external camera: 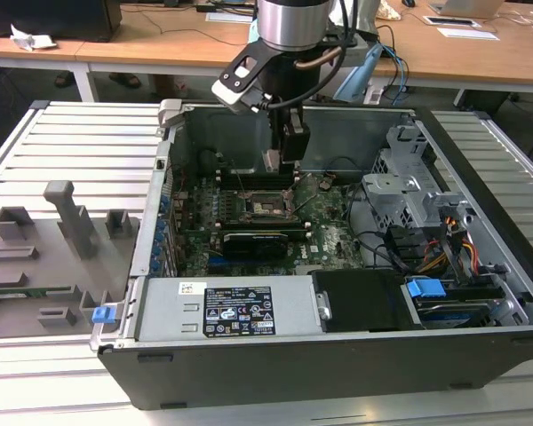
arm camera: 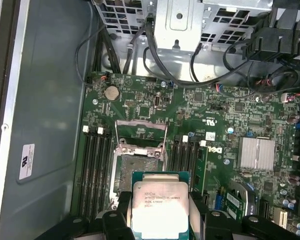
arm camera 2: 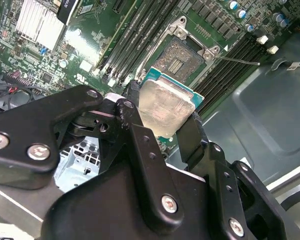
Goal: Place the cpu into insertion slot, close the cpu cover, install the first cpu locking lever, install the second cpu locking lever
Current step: 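Place the cpu into insertion slot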
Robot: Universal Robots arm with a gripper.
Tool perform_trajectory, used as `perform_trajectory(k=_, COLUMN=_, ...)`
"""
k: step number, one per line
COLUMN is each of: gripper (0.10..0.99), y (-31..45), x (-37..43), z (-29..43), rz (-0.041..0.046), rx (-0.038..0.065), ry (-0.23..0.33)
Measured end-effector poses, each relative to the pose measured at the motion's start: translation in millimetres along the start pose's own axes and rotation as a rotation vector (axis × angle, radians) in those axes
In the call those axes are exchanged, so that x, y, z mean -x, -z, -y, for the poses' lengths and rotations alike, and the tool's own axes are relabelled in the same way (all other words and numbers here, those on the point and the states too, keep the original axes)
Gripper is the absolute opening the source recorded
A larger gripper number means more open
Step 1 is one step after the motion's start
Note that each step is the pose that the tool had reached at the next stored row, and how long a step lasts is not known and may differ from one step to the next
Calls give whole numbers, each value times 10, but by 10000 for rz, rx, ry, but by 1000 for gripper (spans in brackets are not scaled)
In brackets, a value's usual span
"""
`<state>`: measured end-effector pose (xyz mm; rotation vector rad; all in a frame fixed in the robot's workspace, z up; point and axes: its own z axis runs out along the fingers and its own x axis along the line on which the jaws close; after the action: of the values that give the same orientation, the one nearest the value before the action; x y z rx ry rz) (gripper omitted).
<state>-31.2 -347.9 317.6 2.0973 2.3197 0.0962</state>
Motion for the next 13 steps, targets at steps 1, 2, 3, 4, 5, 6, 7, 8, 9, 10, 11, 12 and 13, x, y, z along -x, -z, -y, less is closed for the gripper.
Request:
perform_trajectory(k=1, gripper=541, y=-32, x=1, z=2, rz=0, rx=-21, ry=-33)
perform_trajectory(k=2, gripper=541, y=-42, x=1, z=2, rz=1, rx=-32, ry=-46)
perform_trajectory(k=3, gripper=541, y=-48, x=2, z=3, rz=0, rx=-38, ry=-53)
perform_trajectory(k=4, gripper=541, y=-52, x=2, z=3, rz=0, rx=-42, ry=-58)
perform_trajectory(k=5, gripper=541, y=-55, x=2, z=3, rz=0, rx=-44, ry=-61)
perform_trajectory(k=6, gripper=541, y=-57, x=2, z=3, rz=-1, rx=-46, ry=-64)
perform_trajectory(k=7, gripper=541, y=-64, x=2, z=4, rz=-3, rx=-49, ry=-69)
perform_trajectory(k=8, gripper=541, y=-71, x=2, z=4, rz=0, rx=-53, ry=-76)
perform_trajectory(k=9, gripper=541, y=-73, x=2, z=4, rz=0, rx=-53, ry=-78)
perform_trajectory(k=10, gripper=541, y=-77, x=2, z=4, rz=-2, rx=-55, ry=-81)
perform_trajectory(k=11, gripper=541, y=-82, x=2, z=4, rz=-3, rx=-59, ry=-83)
perform_trajectory(k=12, gripper=541, y=-85, x=3, z=4, rz=-2, rx=-67, ry=-85)
perform_trajectory(k=13, gripper=541, y=-89, x=3, z=5, rz=-3, rx=-75, ry=-87)
